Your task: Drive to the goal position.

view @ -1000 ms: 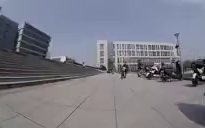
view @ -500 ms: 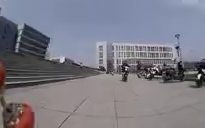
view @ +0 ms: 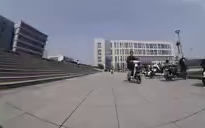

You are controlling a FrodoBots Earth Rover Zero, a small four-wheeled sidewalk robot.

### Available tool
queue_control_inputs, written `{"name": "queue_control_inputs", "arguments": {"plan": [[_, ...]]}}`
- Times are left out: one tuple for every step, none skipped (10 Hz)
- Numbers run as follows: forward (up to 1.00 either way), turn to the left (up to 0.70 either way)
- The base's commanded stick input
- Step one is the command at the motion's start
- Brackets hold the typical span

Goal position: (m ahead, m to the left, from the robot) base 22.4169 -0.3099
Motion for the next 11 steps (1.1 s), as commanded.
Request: {"name": "queue_control_inputs", "arguments": {"plan": [[0.7,0.0],[0.7,0.0],[0.7,0.0],[0.7,0.0],[0.7,0.0],[0.7,0.0],[0.7,0.0],[0.7,0.0],[0.7,0.0],[0.7,0.0],[0.7,0.0]]}}
